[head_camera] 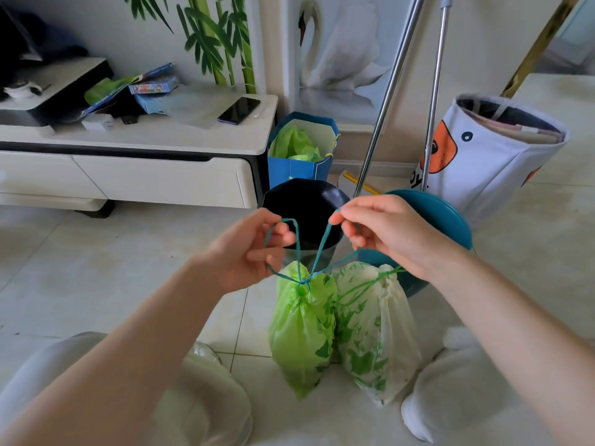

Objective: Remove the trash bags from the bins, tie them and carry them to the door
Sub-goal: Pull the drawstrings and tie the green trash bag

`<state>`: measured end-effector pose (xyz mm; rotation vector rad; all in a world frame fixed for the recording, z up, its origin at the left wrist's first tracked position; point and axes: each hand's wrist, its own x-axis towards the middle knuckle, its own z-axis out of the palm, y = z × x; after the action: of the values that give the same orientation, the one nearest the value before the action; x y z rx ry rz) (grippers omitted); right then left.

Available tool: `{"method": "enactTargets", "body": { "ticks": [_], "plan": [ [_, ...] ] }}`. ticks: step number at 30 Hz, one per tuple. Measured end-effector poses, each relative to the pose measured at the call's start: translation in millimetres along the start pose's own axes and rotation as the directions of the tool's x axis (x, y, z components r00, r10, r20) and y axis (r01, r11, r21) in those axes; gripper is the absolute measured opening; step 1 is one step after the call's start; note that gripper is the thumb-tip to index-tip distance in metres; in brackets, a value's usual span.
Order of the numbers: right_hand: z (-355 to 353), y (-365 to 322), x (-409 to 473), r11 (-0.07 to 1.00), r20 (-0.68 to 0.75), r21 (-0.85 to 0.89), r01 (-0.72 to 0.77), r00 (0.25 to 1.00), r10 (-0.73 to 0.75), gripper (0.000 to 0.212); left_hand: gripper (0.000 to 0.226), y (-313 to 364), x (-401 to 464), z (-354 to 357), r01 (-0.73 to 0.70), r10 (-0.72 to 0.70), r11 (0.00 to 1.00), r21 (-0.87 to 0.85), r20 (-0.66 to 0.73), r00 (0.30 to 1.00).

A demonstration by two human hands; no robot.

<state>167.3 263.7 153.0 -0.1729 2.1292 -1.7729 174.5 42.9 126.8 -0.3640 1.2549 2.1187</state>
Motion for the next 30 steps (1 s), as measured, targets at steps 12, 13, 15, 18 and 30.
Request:
{"method": "enactTargets", "body": {
  "ticks": [12, 13, 15, 18, 30],
  "plan": [
    [17, -12, 4, 1.000, 0.063, 0.001, 0.000, 0.998, 0.000, 0.022, 0.039, 1, 27, 39, -0.213, 0.212, 0.976, 0.034, 0.040, 0.976],
    [17, -10, 2, 1.000, 0.081, -0.018, -0.018, 0.997, 0.019, 0.023, 0.036, 1, 30, 38, -0.231, 0.231, 0.973, -0.024, 0.003, 0.973],
    [16, -3, 0, 0.996, 0.114, -0.075, -0.049, 0.992, 0.058, 0.023, 0.034, 0, 34, 39, -0.265, 0.260, 0.955, -0.132, -0.052, 0.964],
    [8, 7, -3, 0.987, 0.093, -0.145, -0.072, 0.992, 0.086, 0.020, 0.032, -1, 36, 40, -0.286, 0.272, 0.930, -0.231, -0.090, 0.958],
    [-74, 86, -3, 0.603, -0.399, -0.644, -0.470, 0.879, 0.260, 0.026, 0.030, -6, 31, 45, -0.229, 0.226, 0.973, -0.022, -0.097, 0.969]
  ]
}}
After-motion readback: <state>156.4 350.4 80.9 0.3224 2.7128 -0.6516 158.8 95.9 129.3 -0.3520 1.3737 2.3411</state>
